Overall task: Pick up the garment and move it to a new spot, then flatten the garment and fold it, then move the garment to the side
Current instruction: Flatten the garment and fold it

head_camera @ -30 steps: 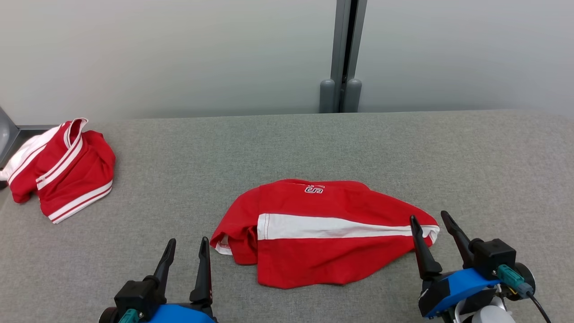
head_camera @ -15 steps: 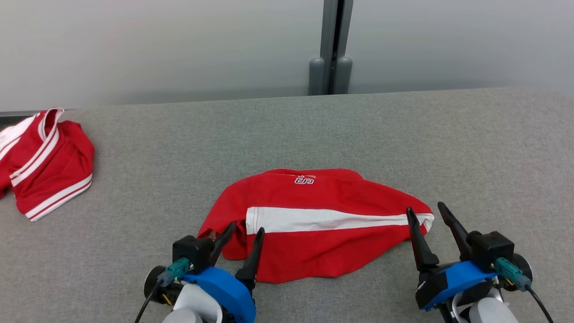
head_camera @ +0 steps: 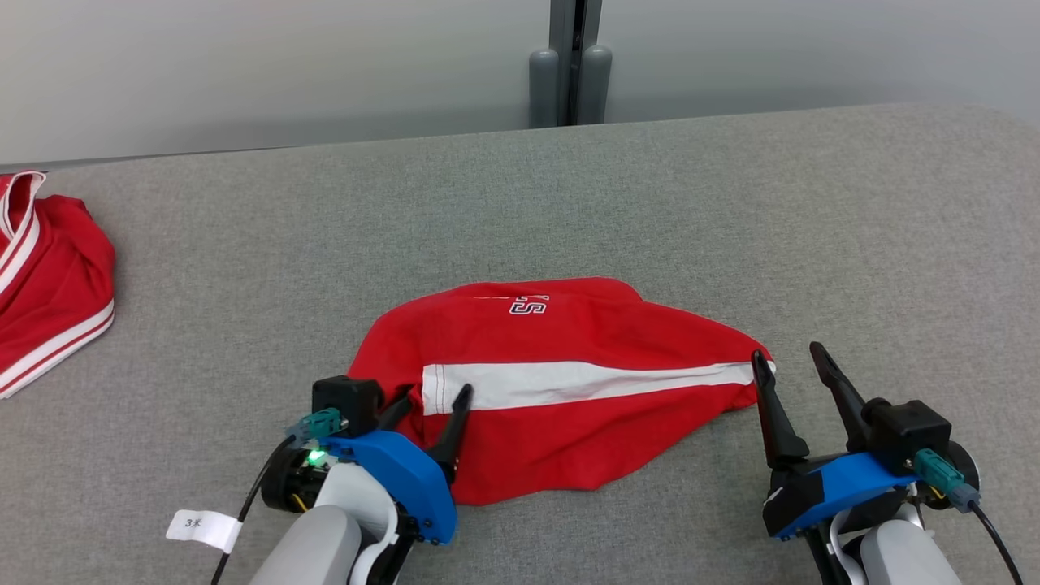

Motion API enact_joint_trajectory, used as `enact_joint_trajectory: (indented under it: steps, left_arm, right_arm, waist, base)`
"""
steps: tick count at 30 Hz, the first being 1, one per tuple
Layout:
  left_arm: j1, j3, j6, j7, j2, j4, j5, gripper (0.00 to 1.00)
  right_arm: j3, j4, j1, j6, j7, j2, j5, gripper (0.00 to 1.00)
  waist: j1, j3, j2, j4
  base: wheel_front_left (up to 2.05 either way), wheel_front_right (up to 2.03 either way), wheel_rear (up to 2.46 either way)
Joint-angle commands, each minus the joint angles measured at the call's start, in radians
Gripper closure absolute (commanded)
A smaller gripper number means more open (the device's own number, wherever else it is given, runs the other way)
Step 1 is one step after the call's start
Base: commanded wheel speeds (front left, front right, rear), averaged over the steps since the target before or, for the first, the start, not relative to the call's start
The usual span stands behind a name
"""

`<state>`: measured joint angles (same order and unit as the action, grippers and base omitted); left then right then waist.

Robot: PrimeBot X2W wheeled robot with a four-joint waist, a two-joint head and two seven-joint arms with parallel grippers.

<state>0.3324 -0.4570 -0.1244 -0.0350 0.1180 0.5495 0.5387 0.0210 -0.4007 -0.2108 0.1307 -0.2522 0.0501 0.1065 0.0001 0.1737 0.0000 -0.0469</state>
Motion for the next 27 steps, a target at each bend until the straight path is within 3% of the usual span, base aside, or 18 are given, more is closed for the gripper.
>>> enact_joint_trajectory:
  steps: [1,8,18,27]
  left_arm:
    - [0.018,-0.014,-0.008,-0.007,0.000,-0.008,0.018,0.00]
    - [0.020,-0.085,-0.006,-0.001,0.045,-0.071,0.062,0.00]
    - [-0.001,-0.082,0.023,0.032,0.077,-0.178,0.040,0.00]
    - [-0.017,-0.076,0.056,-0.013,0.089,-0.214,0.056,0.00]
  right_arm:
    - [-0.004,0.004,-0.012,0.000,-0.006,0.001,-0.003,0.00]
    - [-0.008,-0.003,-0.018,0.000,-0.010,0.001,-0.001,0.00]
    - [-0.008,-0.004,-0.014,0.000,-0.012,0.001,-0.003,0.00]
    - [0.009,-0.012,-0.022,0.000,-0.013,0.001,0.006,0.00]
  waist:
    - [-0.0001,0.004,0.0000,0.001]
    - [-0.0001,0.010,0.0000,0.007]
    - [-0.0001,0.010,0.0000,0.015]
    - [-0.0001,0.015,0.0000,0.001]
  base:
    - [0.00,0.00,0.00]
    - [0.00,0.00,0.00]
    - [0.00,0.00,0.00]
    - [0.00,0.00,0.00]
